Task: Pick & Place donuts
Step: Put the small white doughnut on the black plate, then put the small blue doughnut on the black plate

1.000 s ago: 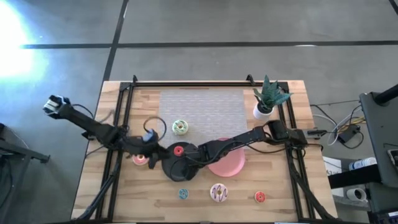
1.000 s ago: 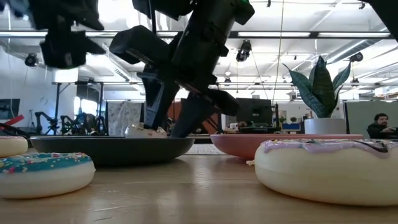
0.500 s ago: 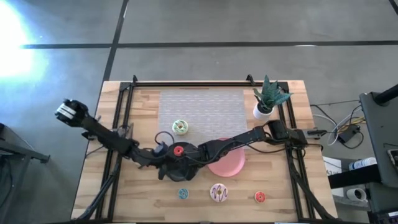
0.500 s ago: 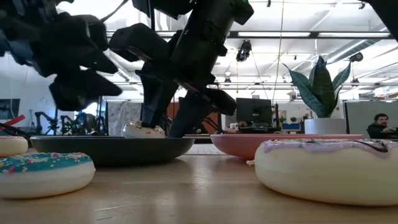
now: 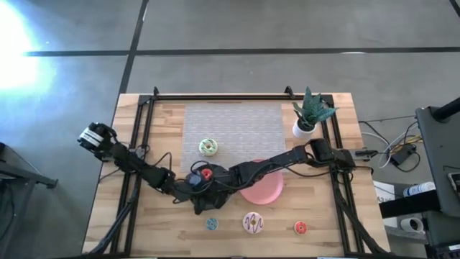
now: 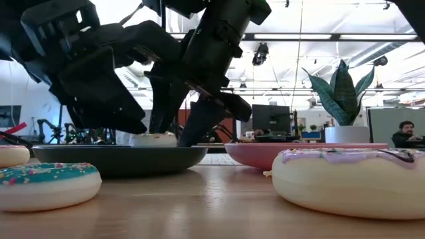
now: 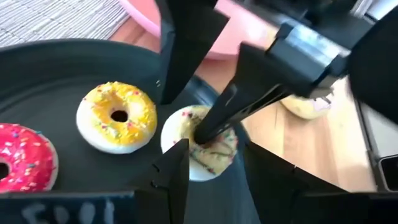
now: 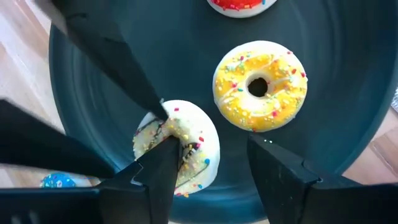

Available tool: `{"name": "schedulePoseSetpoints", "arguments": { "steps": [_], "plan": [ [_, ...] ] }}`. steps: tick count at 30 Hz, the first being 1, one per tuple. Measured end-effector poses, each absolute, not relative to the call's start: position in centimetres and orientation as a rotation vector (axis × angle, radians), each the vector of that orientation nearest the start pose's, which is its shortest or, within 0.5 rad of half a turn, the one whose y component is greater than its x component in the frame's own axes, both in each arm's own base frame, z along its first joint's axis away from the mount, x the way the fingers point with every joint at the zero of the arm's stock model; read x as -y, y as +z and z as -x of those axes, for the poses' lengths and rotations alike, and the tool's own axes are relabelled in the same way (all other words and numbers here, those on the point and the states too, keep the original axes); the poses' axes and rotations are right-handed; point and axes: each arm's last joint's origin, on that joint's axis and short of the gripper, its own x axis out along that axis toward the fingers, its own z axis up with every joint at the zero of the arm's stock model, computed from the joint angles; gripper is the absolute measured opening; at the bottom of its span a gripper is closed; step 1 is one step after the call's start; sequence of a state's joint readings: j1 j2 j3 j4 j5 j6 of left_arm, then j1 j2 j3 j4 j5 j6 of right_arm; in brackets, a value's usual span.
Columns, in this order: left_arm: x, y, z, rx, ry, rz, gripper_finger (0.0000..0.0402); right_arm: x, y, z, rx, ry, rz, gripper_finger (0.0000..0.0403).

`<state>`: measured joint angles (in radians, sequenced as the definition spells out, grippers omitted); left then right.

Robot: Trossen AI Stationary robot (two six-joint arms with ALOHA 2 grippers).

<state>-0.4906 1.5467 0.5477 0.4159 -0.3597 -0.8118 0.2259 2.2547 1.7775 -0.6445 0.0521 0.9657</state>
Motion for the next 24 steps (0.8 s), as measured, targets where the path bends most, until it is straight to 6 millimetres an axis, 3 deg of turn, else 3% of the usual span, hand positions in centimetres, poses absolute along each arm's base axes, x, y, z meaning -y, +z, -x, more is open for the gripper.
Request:
{"name": "schedulePoseSetpoints", "arguments": {
  "steps": [14,24],
  "plan": [
    [11.7,13.5,-24.2,-0.603,0.134,0.516,0.0125,-10.4,17.5,-45.9,-1.074,-0.355,-0.686,0.0187],
    [12.1,16.7,-23.1,-0.547,0.058,0.530,0.0125,-11.3,20.4,-44.9,-1.041,-0.279,-0.575,0.0220]
  ]
}}
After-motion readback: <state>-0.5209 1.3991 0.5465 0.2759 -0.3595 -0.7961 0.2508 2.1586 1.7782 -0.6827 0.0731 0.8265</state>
